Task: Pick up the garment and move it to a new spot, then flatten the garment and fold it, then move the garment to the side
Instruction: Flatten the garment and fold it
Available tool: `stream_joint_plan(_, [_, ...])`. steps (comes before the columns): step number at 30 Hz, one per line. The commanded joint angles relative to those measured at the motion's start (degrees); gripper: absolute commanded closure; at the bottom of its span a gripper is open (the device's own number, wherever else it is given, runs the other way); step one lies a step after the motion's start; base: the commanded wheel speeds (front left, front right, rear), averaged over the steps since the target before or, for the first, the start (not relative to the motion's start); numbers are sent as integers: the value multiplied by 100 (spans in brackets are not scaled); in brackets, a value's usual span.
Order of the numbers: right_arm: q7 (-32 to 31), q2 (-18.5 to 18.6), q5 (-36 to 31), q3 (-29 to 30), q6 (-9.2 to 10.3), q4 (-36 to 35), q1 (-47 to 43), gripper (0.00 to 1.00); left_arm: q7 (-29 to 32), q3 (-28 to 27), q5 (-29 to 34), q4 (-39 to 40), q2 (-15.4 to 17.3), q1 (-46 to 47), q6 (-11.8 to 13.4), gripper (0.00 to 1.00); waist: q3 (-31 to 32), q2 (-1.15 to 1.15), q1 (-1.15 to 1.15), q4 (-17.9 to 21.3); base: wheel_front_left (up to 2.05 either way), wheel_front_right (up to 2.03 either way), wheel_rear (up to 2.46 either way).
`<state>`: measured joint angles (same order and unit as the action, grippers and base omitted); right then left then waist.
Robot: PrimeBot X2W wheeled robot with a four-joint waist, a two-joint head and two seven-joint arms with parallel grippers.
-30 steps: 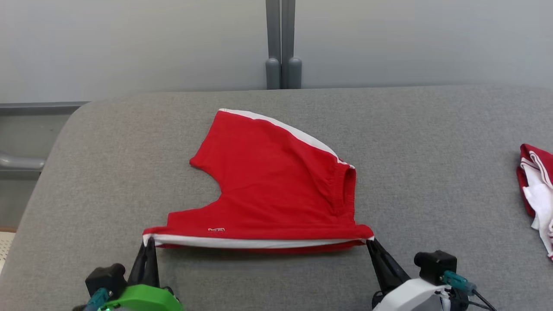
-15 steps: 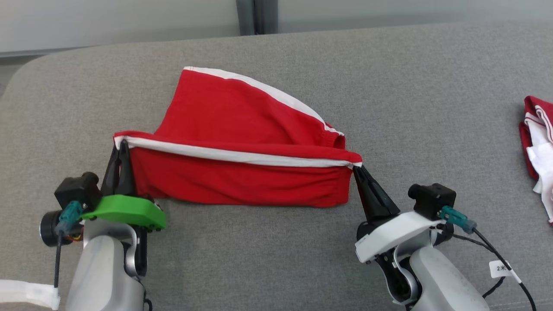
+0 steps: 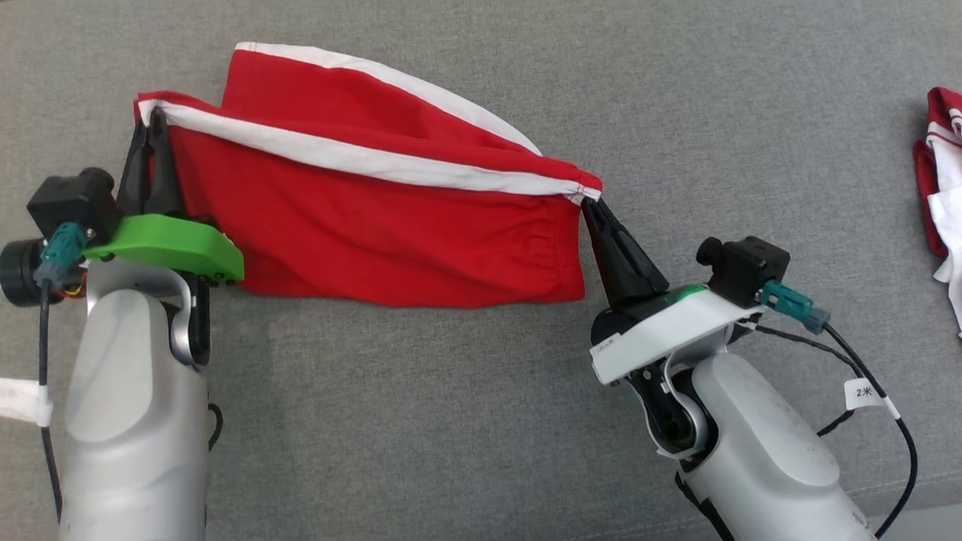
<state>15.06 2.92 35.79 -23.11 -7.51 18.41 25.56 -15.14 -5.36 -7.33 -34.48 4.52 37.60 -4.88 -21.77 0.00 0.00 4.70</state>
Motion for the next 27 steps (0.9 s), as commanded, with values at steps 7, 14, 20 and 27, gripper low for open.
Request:
stream_joint_plan(7, [11, 4, 345, 107, 5, -186, 322, 100, 6, 109, 274, -475, 140, 739, -23, 100, -388, 0, 0, 182, 0, 0, 0])
stream_joint_plan(14, [12, 5, 553, 105, 4, -388, 553, 100, 6, 156, 406, -1102, 313, 1366, 115, 100, -594, 0, 0, 374, 0, 0, 0])
stream_joint_plan(20, [12, 7, 729, 82, 4, -526, 749, 100, 6, 232, 476, -1590, 420, 1786, 166, 100, -726, 0, 0, 482, 0, 0, 0])
stream_joint_plan(27, [12, 5, 734, 140, 4, -506, 880, 100, 7, 274, 432, -1933, 402, 2048, 172, 100, -801, 0, 0, 484, 0, 0, 0])
